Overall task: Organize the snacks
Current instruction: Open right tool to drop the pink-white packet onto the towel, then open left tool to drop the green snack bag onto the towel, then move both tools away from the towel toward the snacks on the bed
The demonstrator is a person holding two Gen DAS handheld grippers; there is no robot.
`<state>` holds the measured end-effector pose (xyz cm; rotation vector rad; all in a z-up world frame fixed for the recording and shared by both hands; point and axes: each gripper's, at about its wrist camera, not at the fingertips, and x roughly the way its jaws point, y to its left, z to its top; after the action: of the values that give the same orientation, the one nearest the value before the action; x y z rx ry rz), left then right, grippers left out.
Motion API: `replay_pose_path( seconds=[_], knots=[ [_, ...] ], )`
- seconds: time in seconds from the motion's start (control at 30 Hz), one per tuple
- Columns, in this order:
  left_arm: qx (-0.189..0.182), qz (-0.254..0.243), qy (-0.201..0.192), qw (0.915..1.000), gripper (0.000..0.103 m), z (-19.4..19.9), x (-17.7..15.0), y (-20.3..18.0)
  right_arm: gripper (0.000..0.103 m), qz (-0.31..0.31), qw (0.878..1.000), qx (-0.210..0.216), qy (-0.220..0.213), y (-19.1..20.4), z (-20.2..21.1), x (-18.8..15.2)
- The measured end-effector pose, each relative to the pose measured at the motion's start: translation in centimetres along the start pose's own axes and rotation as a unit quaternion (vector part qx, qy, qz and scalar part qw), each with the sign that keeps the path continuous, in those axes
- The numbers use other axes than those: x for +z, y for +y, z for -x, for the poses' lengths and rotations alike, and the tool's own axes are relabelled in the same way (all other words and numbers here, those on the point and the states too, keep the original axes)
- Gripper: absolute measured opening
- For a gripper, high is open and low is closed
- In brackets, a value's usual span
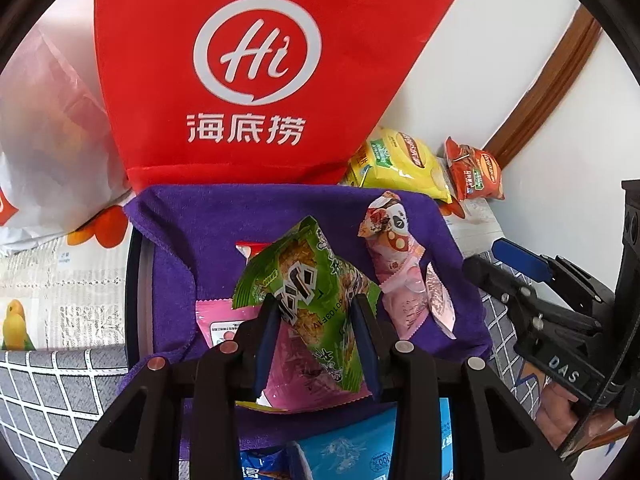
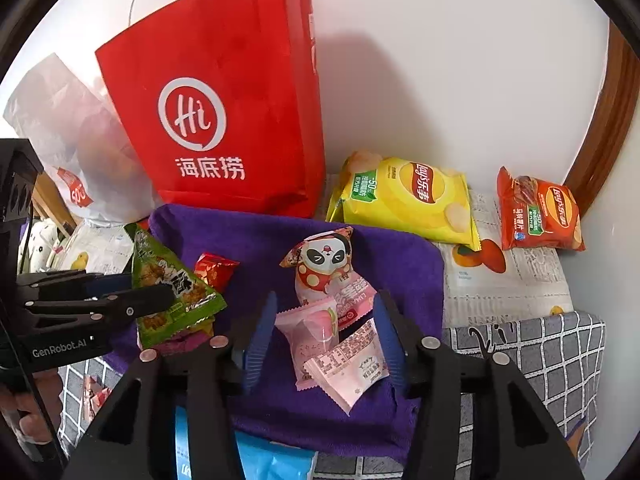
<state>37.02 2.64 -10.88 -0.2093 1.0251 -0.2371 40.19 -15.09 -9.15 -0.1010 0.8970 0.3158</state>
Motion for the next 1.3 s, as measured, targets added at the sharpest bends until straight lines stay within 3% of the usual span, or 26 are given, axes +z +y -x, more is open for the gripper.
replay_pose_path(
  seconds=[0.33,0.57,0.7,0.8,1.07,1.3],
  knots=[
    [-0.005,0.008,-0.015,0.9998,0.058,1.3,0.3,0.3,0.071,0.0,1.0,-0.012,-0.023,0.3,2.0,0.3],
    [0.016,0.021,-0.014,0.9996,0.064,2.1,0.6,0.7,0.072,-0.02,1.0,0.016,-0.01,-0.4,2.0,0.5],
    [0.036,0.024,-0.019,0.9989,0.068,2.5,0.6,0.6,0.072,-0.031,0.999,0.005,-0.005,-0.6,1.8,0.6],
    [0.056,0.019,-0.027,0.9979,0.068,3.0,0.6,0.6,0.072,-0.033,0.999,-0.016,-0.003,-0.4,1.7,0.6],
    [0.034,0.038,-0.058,0.997,0.068,4.2,0.5,1.5,0.072,-0.018,0.997,-0.062,-0.03,0.1,2.0,0.6],
    [0.029,0.043,-0.076,0.9957,0.067,5.0,0.7,1.9,0.072,0.0,0.997,-0.063,-0.053,0.8,2.0,0.3]
  ],
)
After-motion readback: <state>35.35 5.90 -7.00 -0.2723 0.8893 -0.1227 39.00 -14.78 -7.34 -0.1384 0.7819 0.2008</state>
